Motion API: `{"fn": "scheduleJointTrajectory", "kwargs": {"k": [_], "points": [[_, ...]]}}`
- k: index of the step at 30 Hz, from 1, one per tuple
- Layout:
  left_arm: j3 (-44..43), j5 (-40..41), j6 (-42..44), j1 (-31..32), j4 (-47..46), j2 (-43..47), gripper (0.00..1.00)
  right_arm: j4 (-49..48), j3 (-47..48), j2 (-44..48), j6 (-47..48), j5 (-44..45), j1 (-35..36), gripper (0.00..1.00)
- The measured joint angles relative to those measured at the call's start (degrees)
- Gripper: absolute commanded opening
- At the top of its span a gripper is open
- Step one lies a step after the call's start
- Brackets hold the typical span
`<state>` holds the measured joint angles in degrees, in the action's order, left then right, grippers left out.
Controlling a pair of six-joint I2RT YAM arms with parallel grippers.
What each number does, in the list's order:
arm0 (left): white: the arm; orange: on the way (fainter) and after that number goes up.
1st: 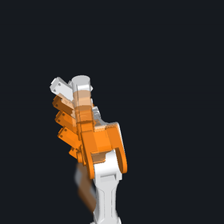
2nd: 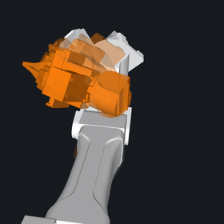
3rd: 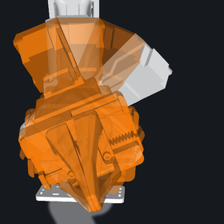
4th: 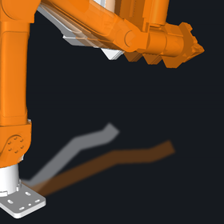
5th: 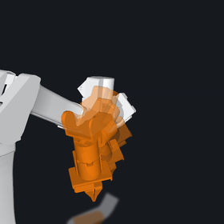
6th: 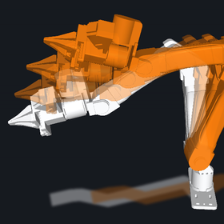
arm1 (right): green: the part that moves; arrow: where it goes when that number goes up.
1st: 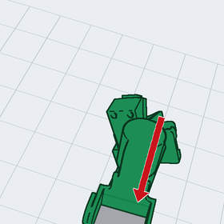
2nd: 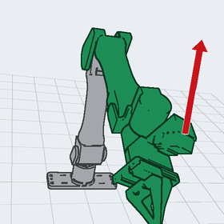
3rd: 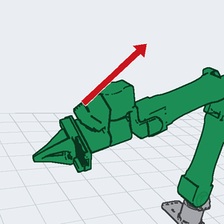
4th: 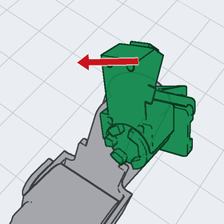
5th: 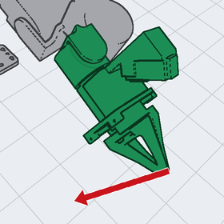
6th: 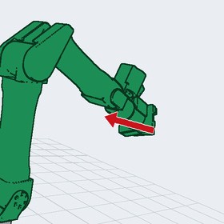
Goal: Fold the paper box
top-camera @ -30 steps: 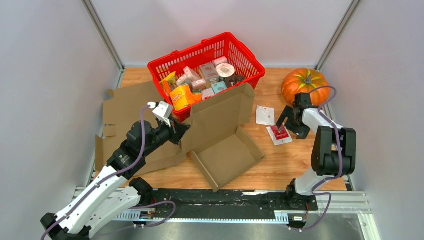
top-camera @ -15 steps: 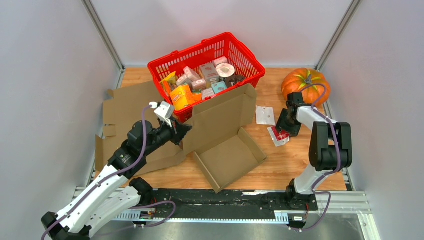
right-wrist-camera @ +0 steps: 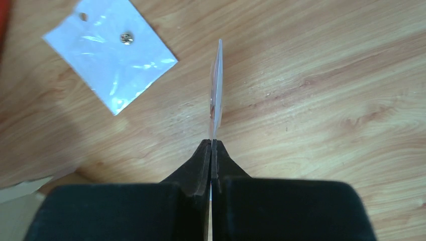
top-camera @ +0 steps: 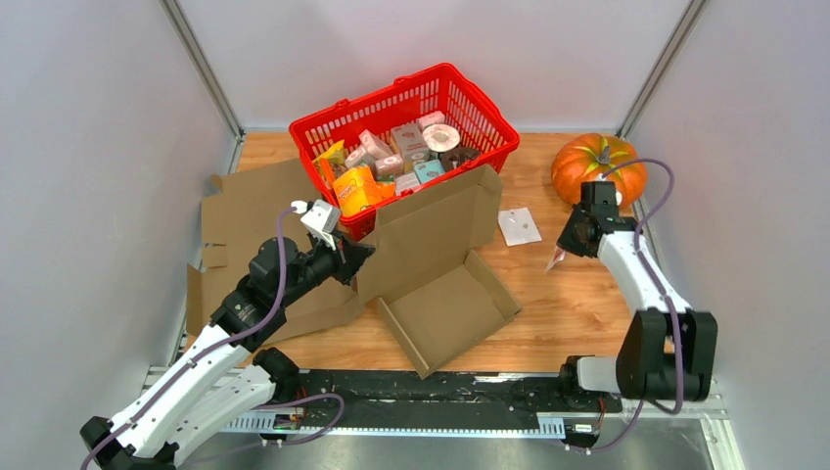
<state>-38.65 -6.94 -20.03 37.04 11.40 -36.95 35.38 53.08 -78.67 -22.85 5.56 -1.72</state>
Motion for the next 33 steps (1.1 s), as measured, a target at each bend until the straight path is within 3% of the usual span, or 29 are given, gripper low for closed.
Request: {"fn": "scheduleJointTrajectory", "kwargs": {"k": [4, 7, 15, 16, 17, 18, 19, 20, 23, 29, 33], "points": [[0.0, 0.4, 0.0, 0.0, 0.0, 0.0, 0.0, 2.8, 0.0, 8.3, -0.4, -1.7, 0.9, 0.0], [0.1, 1.2, 0.0, 0.0, 0.1, 0.0, 0.0, 6.5, 0.2, 12.7, -1.2, -4.2, 5.5, 0.0], [1.2, 1.1, 1.4, 0.0, -2.0, -2.2, 0.0, 11.0, 1.5, 21.6, -6.4, -15.0, 35.6, 0.0], [1.3, 0.9, 1.6, 0.0, -2.4, -2.5, 0.0, 10.1, 1.3, 21.6, -7.0, -17.1, 37.5, 0.04], [1.5, 0.4, 2.0, 0.0, -3.2, -2.9, 0.0, 8.1, 0.6, 21.2, -7.7, -19.3, 39.2, 0.33], [1.7, 0.0, 2.4, 0.0, -3.9, -3.4, 0.0, 5.8, -0.4, 20.3, -8.2, -21.0, 40.2, 0.46], [1.9, -0.3, 2.6, 0.0, -4.3, -3.7, 0.0, 4.5, -1.1, 19.4, -8.8, -21.7, 40.5, 0.57], [2.1, -0.5, 2.9, 0.0, -4.5, -3.8, 0.0, 3.8, -1.7, 17.9, -8.9, -21.4, 40.4, 0.74], [2.2, -0.5, 3.9, 0.0, -4.4, -4.0, 0.0, 5.1, -2.8, 15.6, -7.1, -15.8, 38.4, 0.95], [1.1, 0.2, 6.1, 0.0, -1.4, -4.6, 0.0, 5.2, -3.5, 23.5, -1.8, -10.5, 20.9, 1.0], [0.8, 0.5, 6.5, 0.0, -0.5, -5.3, 0.0, -5.6, -8.2, 28.2, 3.8, -15.6, 12.2, 0.98]]}}
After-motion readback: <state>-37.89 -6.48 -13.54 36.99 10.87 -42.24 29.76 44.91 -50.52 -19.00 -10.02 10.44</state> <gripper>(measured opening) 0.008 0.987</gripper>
